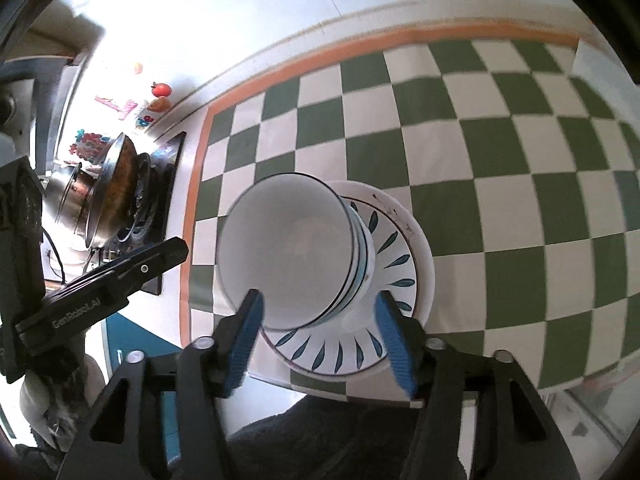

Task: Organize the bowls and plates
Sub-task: 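Open both grippers and raise them away from the stacked dishes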

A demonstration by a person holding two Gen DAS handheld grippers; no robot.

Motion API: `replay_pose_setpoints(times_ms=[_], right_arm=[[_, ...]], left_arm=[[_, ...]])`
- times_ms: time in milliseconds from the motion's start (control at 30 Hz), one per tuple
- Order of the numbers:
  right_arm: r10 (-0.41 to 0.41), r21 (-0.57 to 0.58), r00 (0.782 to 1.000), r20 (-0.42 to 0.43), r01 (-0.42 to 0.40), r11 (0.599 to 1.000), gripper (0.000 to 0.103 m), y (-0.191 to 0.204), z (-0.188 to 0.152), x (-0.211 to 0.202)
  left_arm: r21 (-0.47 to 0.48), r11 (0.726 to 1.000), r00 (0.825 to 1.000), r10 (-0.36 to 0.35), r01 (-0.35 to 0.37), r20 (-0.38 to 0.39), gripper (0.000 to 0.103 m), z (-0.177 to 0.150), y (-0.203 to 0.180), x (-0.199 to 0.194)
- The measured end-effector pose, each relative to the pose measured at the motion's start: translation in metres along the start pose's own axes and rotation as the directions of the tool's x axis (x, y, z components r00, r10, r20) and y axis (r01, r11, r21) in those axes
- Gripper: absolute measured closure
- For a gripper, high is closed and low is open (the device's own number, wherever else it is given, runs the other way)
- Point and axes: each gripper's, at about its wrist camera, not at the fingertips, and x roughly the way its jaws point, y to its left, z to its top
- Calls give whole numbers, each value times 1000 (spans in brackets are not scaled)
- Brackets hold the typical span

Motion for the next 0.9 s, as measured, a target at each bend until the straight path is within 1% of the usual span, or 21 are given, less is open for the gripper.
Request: replay_pose_setpoints(times_ms=[67,133,200,267,333,400,533,633,800,900], right_arm=[[-26,-20,999,25,27,999,13,7,-5,-13],[-88,-46,994,66,91,995,11,14,-12,-29],[-117,-58,987,107,123,991,9,18,-18,-42],[-154,-61,976,153,165,984,6,21,-24,-54],[-188,-66,962,200,204,977,5,24,-31,-66],[-197,-65,951,239,218,974,4,25,-38,-78],[-201,-65,934,294,229,971,3,25,-53,-101],[-197,-72,926,324,231,970,3,23,-67,-119],[-209,-94,903,376,261,961,2,25,-99,-151],[-202,-111,898,390,263,958,2,28,-117,-167]], left_arm=[[-8,1000,999,11,-10,41,2,-3,0,-11],[-6,999,995,35,-35,89,1,-7,-4,-23],[4,998,990,56,-57,128,1,-11,-8,-35],[6,998,985,65,-66,162,1,-19,-13,-48],[13,998,979,58,-62,197,1,-26,-18,-60],[4,998,971,53,-56,232,1,-34,-21,-75],[-28,1000,963,9,-1,269,1,-51,-26,-100],[-48,999,946,35,-21,324,1,-66,-31,-120],[-53,996,937,89,-75,338,1,-94,-42,-147],[-53,995,932,100,-87,349,1,-113,-48,-165]])
